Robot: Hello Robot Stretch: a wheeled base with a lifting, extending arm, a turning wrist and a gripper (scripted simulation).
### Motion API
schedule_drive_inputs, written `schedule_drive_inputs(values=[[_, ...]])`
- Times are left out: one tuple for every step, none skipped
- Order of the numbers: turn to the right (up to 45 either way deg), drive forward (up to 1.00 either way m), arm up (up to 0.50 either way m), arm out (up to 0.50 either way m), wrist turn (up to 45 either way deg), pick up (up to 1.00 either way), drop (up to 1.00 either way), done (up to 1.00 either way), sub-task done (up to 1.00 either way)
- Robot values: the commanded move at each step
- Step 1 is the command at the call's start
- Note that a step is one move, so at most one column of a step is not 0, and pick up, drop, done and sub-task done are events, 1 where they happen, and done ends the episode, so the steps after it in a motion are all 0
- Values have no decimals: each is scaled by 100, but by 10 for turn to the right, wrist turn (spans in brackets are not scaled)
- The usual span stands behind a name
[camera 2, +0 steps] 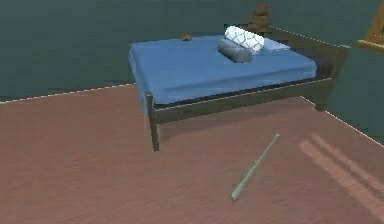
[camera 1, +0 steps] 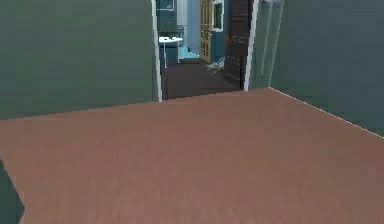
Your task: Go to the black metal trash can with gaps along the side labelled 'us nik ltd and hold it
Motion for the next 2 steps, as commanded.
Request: schedule_drive_inputs(values=[[0,100,0,0,0,0,0,0,0],[0,100,0,0,0,0,0,0,0]])
